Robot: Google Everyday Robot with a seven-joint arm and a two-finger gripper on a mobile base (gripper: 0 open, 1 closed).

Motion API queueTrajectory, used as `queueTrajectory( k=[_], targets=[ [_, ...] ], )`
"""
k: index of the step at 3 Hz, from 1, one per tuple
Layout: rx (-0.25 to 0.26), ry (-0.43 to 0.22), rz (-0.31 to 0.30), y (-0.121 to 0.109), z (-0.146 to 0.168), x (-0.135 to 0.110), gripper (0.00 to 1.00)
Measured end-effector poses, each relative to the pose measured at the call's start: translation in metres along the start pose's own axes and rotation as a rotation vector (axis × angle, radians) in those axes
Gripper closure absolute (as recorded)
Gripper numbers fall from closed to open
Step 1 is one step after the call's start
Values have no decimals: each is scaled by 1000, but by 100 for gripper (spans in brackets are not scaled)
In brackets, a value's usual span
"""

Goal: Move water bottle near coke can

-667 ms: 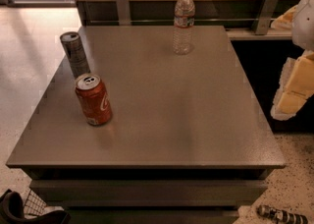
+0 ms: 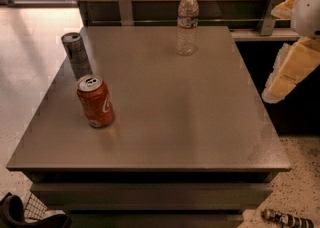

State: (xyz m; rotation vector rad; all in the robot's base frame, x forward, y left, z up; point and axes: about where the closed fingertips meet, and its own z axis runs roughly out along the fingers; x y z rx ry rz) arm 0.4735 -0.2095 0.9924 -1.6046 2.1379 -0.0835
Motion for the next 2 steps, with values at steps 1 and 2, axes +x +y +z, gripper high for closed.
queueTrajectory(
  k=[1, 2],
  targets=[
    [53, -177, 75, -30, 15, -16, 0],
    [86, -396, 165, -60, 38, -40, 0]
  ],
)
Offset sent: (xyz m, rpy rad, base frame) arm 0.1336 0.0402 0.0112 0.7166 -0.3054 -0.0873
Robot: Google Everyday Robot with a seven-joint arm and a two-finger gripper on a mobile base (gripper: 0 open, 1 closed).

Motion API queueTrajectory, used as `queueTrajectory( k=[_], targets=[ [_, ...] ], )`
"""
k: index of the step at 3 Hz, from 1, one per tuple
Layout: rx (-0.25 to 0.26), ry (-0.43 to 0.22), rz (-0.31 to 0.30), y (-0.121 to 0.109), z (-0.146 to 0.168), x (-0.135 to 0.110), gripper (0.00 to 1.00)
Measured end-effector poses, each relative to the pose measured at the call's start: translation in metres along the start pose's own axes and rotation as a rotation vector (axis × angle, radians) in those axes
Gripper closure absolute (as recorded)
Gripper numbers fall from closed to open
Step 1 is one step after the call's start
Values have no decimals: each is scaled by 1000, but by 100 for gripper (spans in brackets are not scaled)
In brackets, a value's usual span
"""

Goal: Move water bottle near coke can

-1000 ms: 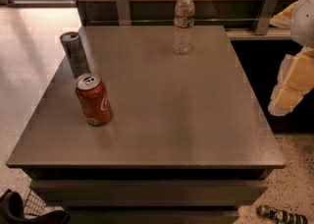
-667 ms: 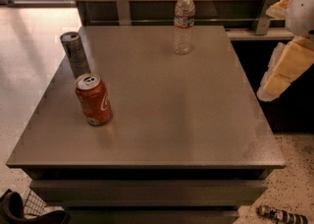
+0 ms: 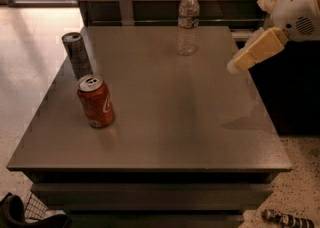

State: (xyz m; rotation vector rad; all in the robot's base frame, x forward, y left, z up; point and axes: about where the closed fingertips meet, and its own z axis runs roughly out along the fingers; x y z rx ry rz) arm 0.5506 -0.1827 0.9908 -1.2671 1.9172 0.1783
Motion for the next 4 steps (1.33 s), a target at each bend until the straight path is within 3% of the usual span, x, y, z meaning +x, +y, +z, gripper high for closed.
queueTrajectory(
  k=[1, 2, 4],
  targets=[
    [31, -226, 100, -28, 44, -31, 0],
    [67, -335, 160, -47, 88, -53, 0],
    [85, -353, 183, -51, 94, -50, 0]
  ],
)
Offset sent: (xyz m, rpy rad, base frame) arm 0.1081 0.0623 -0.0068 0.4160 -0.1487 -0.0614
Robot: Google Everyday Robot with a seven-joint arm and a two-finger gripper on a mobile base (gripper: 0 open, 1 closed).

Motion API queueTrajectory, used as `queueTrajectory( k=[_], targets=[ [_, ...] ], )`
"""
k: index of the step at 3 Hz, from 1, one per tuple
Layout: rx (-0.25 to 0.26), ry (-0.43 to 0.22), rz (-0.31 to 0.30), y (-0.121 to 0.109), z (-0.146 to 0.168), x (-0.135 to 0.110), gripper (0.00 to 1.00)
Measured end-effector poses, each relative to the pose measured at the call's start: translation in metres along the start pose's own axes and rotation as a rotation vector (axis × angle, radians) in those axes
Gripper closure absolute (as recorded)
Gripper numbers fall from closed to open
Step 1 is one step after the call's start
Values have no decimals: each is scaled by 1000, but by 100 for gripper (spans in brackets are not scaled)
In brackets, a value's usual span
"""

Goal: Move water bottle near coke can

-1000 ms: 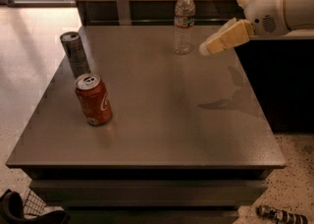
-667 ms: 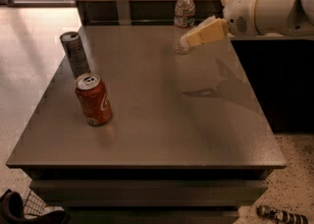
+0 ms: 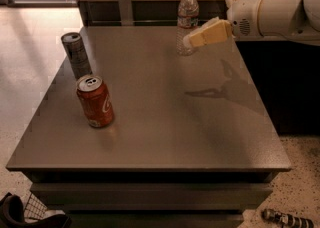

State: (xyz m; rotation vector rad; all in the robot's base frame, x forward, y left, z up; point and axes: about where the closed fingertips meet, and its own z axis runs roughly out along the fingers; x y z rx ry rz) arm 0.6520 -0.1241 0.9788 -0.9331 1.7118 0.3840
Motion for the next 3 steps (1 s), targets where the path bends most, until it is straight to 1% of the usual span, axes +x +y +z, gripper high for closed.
queueTrajectory(
  k=[1, 2, 3],
  targets=[
    [41, -88, 70, -22, 15, 17, 0],
    [81, -208, 176, -55, 49, 49, 0],
    [91, -257, 223, -68, 67, 63, 0]
  ],
)
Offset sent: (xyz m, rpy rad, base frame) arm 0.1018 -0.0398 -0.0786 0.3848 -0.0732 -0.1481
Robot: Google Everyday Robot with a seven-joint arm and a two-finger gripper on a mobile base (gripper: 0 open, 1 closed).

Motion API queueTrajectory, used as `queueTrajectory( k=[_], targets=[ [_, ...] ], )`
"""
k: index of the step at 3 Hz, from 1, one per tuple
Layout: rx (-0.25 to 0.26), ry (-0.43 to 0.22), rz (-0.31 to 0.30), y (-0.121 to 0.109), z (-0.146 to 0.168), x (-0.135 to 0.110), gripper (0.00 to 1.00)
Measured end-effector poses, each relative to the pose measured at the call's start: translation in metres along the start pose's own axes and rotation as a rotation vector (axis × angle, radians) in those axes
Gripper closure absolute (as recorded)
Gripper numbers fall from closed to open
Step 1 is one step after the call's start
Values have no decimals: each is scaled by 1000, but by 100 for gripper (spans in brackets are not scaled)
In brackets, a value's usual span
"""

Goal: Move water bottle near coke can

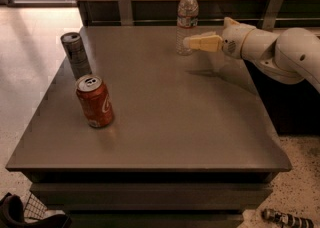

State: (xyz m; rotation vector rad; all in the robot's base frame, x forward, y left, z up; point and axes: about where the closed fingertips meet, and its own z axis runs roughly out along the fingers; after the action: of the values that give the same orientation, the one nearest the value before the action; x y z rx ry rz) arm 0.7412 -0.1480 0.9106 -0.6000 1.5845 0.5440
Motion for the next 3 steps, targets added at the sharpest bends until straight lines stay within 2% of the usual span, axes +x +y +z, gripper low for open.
queueTrajectory(
  k=[1, 2, 3],
  targets=[
    [-15, -30, 22, -10, 19, 7, 0],
    [-50, -55, 27, -18, 42, 5, 0],
    [-71, -61, 25, -22, 52, 2, 0]
  ],
)
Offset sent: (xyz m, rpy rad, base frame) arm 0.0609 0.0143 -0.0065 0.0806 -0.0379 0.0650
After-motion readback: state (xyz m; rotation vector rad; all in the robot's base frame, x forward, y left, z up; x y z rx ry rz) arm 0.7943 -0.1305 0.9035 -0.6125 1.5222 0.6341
